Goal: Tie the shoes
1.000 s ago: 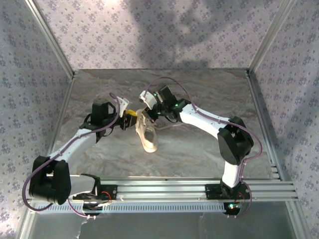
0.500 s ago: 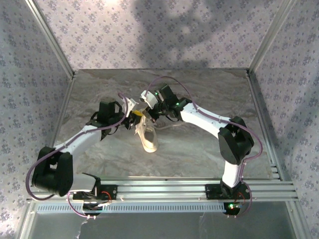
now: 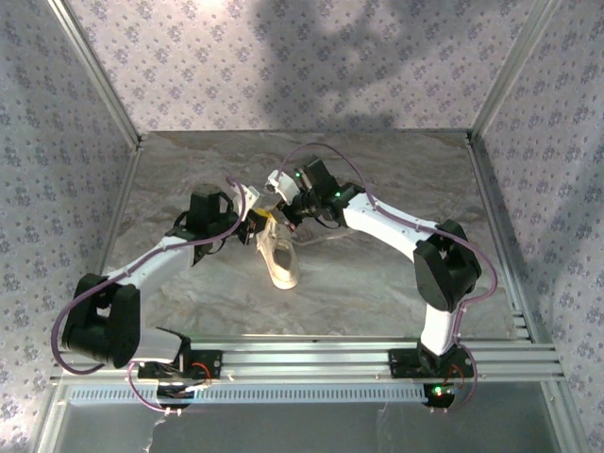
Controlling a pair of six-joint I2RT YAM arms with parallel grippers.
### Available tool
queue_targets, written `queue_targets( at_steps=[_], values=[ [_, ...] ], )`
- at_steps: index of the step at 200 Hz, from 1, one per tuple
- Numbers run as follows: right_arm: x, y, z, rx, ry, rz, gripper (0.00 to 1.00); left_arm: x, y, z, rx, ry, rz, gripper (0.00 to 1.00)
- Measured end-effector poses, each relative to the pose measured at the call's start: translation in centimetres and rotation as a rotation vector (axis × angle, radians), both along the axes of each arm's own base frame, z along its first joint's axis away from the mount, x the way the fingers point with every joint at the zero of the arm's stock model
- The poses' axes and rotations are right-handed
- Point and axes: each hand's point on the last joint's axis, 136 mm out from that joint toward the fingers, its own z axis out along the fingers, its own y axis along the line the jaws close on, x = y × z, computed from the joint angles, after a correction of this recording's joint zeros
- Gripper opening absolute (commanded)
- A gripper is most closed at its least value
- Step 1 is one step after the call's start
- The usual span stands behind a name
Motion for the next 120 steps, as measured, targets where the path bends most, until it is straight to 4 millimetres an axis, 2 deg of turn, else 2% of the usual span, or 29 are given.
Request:
queue_targets(
  at_steps=[66, 93, 101, 120],
  values=[
    [-0.2, 0.0, 0.0, 0.006, 0.010, 0.011, 0.00, -0.4, 0.1, -0.3, 0.000, 0.000, 0.000, 0.00],
    [-0.3, 0.1, 0.0, 0.010, 0.014, 0.017, 0.00, -0.8, 0.3, 0.2, -0.005, -0.014, 0.000, 0.00],
    [-0.3, 0.1, 0.0, 0.010, 0.014, 0.017, 0.00, -0.9, 0.4, 0.4, -0.007, -0.020, 0.000, 0.06],
    [-0.4, 0.1, 0.0, 0.009, 0.015, 0.017, 0.00, -1.4, 0.6, 1.0, -0.005, -0.051, -0.004, 0.32]
  ],
)
